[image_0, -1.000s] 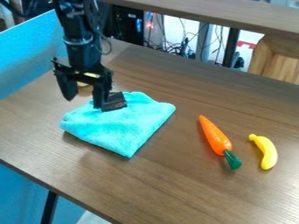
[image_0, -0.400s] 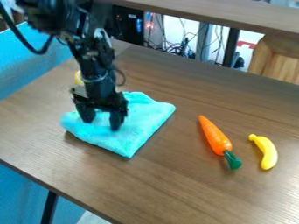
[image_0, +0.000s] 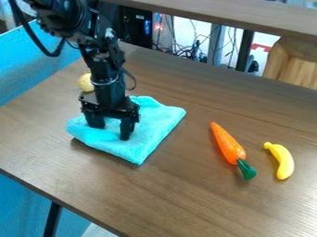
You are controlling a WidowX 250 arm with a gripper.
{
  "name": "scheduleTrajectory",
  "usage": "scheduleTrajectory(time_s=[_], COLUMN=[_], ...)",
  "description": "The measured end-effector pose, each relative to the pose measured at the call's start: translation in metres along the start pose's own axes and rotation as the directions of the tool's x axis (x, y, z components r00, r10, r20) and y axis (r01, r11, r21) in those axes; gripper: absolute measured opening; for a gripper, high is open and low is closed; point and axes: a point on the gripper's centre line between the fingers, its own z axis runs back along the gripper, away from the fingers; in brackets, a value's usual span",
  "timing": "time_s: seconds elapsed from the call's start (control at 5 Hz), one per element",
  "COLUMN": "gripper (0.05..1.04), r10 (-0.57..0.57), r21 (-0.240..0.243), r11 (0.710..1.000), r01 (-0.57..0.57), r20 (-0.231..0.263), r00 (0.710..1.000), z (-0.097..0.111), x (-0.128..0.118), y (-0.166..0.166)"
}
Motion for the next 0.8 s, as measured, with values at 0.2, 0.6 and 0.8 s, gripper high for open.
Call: scheduleTrajectory(time_s=[0.2, 0.6, 0.8], gripper=[1.0, 1.0, 1.0], r10=[-0.086, -0.255, -0.314], r21=[0.022, 0.116, 0.11], r11=[0.996, 0.954, 0.936], r01=[0.088, 0.276, 0.333], r20=[-0.077, -0.163, -0.162], r00=[0.993, 0.953, 0.936], z=[0.002, 0.007, 0.006], x=[-0.014, -0.076, -0.084], y=[-0.007, -0.069, -0.09])
